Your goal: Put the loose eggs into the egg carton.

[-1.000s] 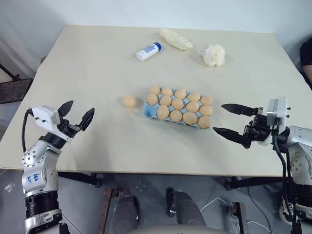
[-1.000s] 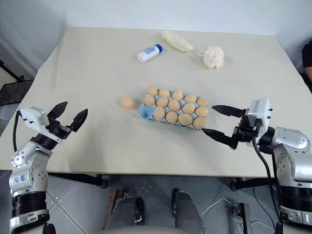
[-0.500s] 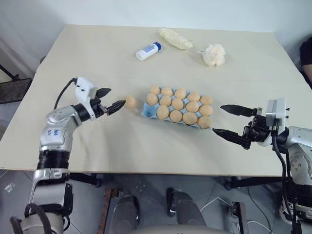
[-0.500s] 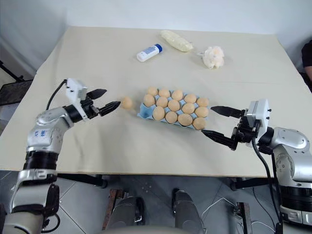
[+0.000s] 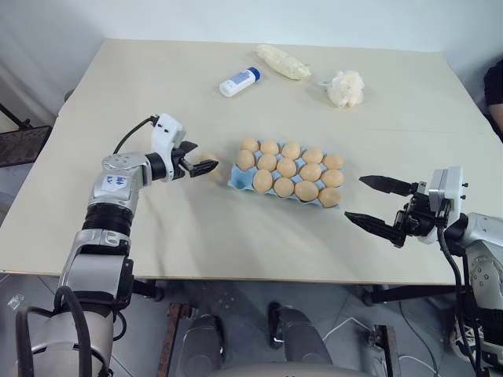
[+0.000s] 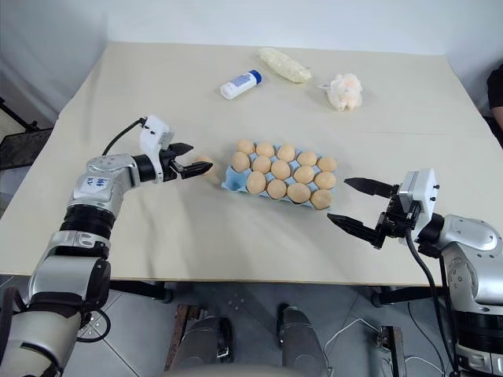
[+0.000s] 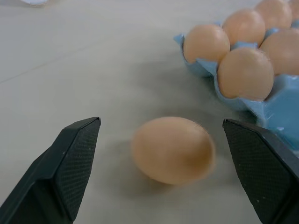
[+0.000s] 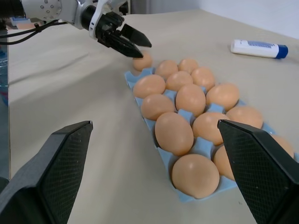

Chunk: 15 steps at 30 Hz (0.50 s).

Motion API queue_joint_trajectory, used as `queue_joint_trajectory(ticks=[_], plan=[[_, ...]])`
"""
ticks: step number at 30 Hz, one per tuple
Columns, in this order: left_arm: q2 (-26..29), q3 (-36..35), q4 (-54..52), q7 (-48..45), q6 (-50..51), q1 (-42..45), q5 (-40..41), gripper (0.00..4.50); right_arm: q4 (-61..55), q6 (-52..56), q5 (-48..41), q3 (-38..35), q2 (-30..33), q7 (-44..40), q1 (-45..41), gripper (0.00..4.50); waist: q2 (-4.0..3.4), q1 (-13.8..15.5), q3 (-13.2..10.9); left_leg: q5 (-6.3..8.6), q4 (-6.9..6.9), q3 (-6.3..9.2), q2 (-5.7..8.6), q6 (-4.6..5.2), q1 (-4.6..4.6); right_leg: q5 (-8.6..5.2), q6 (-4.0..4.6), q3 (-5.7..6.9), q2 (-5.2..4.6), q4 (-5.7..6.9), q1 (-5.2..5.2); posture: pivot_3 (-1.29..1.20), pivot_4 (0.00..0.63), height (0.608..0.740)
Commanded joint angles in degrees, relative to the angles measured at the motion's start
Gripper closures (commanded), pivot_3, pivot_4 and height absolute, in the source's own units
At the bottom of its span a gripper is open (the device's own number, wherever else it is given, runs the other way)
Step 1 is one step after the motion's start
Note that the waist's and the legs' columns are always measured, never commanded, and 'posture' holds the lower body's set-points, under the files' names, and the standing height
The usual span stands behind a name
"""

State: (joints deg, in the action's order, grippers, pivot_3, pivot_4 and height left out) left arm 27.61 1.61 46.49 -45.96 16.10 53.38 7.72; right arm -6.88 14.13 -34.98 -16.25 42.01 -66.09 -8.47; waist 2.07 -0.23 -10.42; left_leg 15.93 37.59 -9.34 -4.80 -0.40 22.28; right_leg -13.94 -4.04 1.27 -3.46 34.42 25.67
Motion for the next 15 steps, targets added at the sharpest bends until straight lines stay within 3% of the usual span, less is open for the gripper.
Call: queue_joint_trajectory(ticks=[1, 4, 7, 11, 15], plan=[[-0.35, 0.95, 3.50, 0.45, -1.83, 3.19, -2.50, 0.03, -2.04, -0.56, -0.82, -1.89, 0.74, 0.37, 0.27, 0.00, 0.00, -0.03, 0.00, 0.00, 0.00, 0.00, 0.00, 0.00, 0.00, 0.00, 0.00, 0.00, 0.00, 0.00, 0.00, 0.00, 0.150, 0.740], [-0.92, 1.22, 6.23, 0.26, -3.00, 4.40, -3.61, 0.03, -2.30, -0.59, -0.92, -1.99, 0.75, 0.53, 0.60, 0.00, 0.00, 0.02, 0.00, 0.00, 0.00, 0.00, 0.00, 0.00, 0.01, 0.00, 0.00, 0.00, 0.00, 0.00, 0.00, 0.00, 0.150, 0.740], [-1.65, 0.31, 8.25, 1.99, -4.78, 5.35, -4.09, 0.63, -2.39, -0.66, -0.85, -2.13, 0.83, 0.71, 0.94, 0.00, 0.00, 0.06, 0.00, 0.00, 0.00, 0.00, 0.00, 0.00, 0.01, 0.00, 0.00, 0.00, -0.01, -0.01, 0.00, 0.00, 0.150, 0.740], [-1.80, -0.48, 8.85, 2.61, -6.16, 5.70, -3.82, 1.89, -2.71, -0.48, -0.90, -2.22, 0.96, 0.92, 1.26, 0.00, 0.01, -0.03, 0.00, 0.01, 0.01, 0.00, 0.00, 0.01, 0.02, 0.00, 0.00, 0.00, 0.00, 0.00, 0.00, 0.00, 0.150, 0.740], [-1.38, -1.43, 6.19, 1.54, -6.22, 5.17, -2.79, 2.11, -2.98, -0.30, -1.02, -2.28, 1.12, 1.03, 1.36, 0.00, 0.01, 0.01, 0.00, 0.00, 0.02, 0.01, 0.00, 0.01, 0.02, 0.00, 0.00, 0.01, 0.00, 0.02, 0.00, 0.00, 0.150, 0.740]])
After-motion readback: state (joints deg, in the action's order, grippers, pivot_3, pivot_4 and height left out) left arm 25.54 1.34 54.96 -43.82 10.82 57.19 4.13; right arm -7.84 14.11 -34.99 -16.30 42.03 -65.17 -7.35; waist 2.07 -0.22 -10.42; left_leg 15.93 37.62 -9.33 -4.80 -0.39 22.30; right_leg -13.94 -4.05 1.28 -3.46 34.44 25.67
